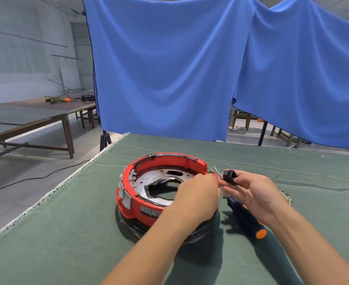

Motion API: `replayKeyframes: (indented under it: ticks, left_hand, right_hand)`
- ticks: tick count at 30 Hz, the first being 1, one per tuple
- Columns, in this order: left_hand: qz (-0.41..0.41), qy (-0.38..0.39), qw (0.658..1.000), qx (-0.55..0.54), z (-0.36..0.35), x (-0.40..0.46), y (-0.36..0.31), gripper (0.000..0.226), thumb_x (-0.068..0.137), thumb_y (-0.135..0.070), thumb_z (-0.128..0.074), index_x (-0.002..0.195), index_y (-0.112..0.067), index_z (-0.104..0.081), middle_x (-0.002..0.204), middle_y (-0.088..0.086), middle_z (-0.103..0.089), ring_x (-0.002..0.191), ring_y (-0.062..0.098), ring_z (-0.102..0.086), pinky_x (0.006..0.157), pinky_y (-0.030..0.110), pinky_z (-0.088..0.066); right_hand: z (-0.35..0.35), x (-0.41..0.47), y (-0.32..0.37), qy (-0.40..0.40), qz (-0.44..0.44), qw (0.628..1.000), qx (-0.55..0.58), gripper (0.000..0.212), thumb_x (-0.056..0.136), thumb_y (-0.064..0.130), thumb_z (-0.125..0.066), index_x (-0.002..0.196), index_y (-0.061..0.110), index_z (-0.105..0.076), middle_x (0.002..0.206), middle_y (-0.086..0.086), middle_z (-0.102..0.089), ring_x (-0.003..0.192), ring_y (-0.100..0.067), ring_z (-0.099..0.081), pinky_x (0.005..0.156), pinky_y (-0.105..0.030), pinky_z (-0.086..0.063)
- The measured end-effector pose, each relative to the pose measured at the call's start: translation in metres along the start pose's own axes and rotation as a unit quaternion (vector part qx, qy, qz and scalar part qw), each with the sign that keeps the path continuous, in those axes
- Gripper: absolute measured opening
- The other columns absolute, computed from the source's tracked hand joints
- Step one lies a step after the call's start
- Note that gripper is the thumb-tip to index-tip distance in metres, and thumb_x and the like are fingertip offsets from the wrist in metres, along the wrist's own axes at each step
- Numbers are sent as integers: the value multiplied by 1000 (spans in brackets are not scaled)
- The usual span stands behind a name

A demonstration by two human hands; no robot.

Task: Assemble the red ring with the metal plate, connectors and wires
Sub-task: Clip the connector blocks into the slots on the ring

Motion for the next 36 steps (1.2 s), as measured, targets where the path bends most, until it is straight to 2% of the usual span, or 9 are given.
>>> replayKeyframes:
  ticks: [4,9,13,16,21,24,27,32,36]
  left_hand:
    - [-49,87,994,-32,14,-1,12,15,84,-16,-56,71,-9,-54,70,11,-54,77,34,-53,61,34,-38]
    - [10,175,984,-40,27,-11,56,1,68,-6,-57,69,-6,-58,61,5,-42,58,23,-36,54,29,-31]
    - [55,113,989,-78,20,-6,63,25,78,-29,-57,79,-5,-66,73,12,-64,66,26,-52,59,31,-44]
    - [41,68,990,-119,9,1,56,26,84,-25,-57,68,-5,-60,71,20,-59,65,32,-46,57,32,-37]
    - [19,11,979,-200,14,7,51,19,87,-16,-53,84,-8,-71,77,4,-64,72,17,-53,73,31,-47]
    - [81,-11,951,-298,16,8,57,37,92,-20,-52,59,-3,-54,57,4,-42,55,16,-35,57,31,-32]
    - [157,-32,895,-417,14,6,70,36,94,-26,-52,77,-1,-71,76,8,-66,67,16,-55,68,26,-39]
    - [144,-23,888,-437,12,4,64,37,87,-39,-63,77,-6,-76,80,15,-70,70,16,-51,63,26,-37]
    - [131,-35,884,-447,13,4,64,22,84,-31,-69,80,-10,-77,81,18,-71,68,12,-54,65,20,-44]
  right_hand:
    - [5,-1,1,-16,7,999,29,20,92,-11,-39,93,-10,-59,86,-21,-66,58,-23,-71,50,-21,-56]
    - [-9,-5,-6,18,-1,1000,16,16,87,-15,-50,97,-9,-61,85,-20,-69,63,-24,-72,51,-19,-56]
    - [-24,-9,-16,43,0,999,-15,16,85,-16,-53,94,-6,-61,74,-14,-72,64,-24,-73,52,-21,-57]
    - [-28,-11,-18,28,26,998,-51,15,87,-14,-54,92,-3,-62,74,-13,-71,62,-22,-73,52,-23,-57]
    - [-24,-11,-12,-8,88,991,-96,8,86,-7,-61,89,1,-64,74,-9,-71,62,-18,-72,53,-23,-58]
    - [-26,-16,-5,-16,148,981,-122,11,80,-1,-72,87,6,-66,83,-12,-71,71,-24,-73,56,-25,-57]
    - [-27,-25,7,-58,236,944,-221,23,72,11,-82,87,19,-66,88,0,-69,75,-21,-71,68,-34,-58]
    - [-39,-41,17,-57,332,895,-292,37,67,13,-84,84,33,-58,95,10,-59,70,2,-66,62,-7,-43]
    - [-43,-41,16,-24,333,902,-274,36,69,10,-83,87,30,-59,99,8,-59,77,0,-67,61,-8,-45]
Point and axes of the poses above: each hand's wrist, its own x-axis towards the middle knuckle, its own z-axis out of the back of the hand, y = z × x, the point moved 9 cm from there along x, towards the middle knuckle
